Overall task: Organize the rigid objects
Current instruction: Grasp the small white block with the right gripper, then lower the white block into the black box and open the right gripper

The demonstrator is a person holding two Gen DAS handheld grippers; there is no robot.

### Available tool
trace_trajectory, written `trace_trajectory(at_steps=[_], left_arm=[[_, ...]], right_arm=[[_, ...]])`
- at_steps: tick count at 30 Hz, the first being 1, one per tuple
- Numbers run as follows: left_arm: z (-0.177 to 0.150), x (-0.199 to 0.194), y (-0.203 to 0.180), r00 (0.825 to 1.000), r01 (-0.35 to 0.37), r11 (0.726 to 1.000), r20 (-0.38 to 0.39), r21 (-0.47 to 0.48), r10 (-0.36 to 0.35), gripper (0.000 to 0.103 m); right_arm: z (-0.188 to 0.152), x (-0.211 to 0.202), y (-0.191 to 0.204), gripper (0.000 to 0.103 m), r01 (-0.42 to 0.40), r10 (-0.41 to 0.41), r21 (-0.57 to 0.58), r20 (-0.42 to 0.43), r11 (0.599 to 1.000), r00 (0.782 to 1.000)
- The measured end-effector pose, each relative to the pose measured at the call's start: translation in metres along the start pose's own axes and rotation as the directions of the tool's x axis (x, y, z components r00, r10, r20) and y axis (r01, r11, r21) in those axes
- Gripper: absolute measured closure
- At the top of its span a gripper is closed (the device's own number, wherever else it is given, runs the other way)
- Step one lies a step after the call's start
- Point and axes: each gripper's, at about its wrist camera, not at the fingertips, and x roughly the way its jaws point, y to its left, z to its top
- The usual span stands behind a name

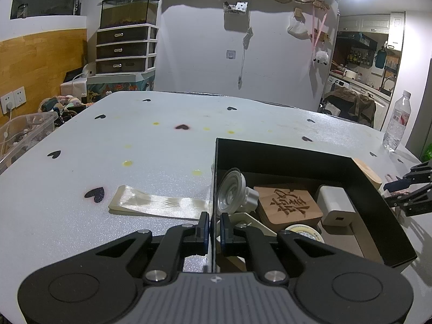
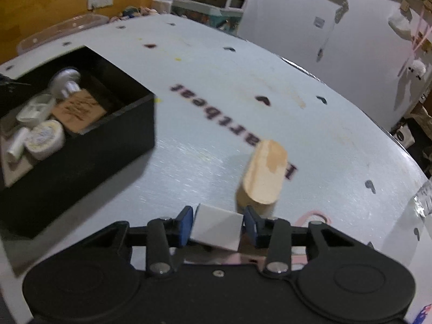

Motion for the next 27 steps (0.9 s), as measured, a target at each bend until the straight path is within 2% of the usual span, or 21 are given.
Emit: trace_trajectory(at_steps=[5,10,15,21,26,27], left_arm=[[-0.001,0.000,0.001,1.000,0.003,1.000,0.003,-0.001,-0.003,0.096],[-0.001,-0.002,0.001,1.000,0.008,1.000,0.010,0.000,-0.008,0.096],[0.000,-0.004,0.000,1.000,0.007,1.000,0.016,0.003,-0.007,0.096],[0.001,-0.005,0.000,1.000,0.004,1.000,0.014,0.012,-0.004,0.096],[0.001,-0.005,0.001,1.000,0.012,1.000,0.015,0.003,-0.012,0.096],[0.001,-0.004,0.001,1.000,0.013,1.000,0.015,0.001,-0.013,0.096]], right_arm=[[0.007,-0.025,0.013,0.063,-0.020,0.021,-0.014,0.081,1.000,0.996],[0.022,-0.058,0.030,0.063,-0.051,0.064,-0.075,0.175,0.996,0.982],[0.043,-0.084,0.059,0.063,-0.145,0.187,-0.183,0.233,0.972,0.954],[0.062,-0.078,0.095,0.063,-0.305,0.350,-0.253,0.158,0.918,0.923],[0.070,-0.054,0.116,0.063,-0.419,0.433,-0.197,0.032,0.886,0.901],[0.070,-0.048,0.118,0.063,-0.421,0.430,-0.181,0.013,0.889,0.903]])
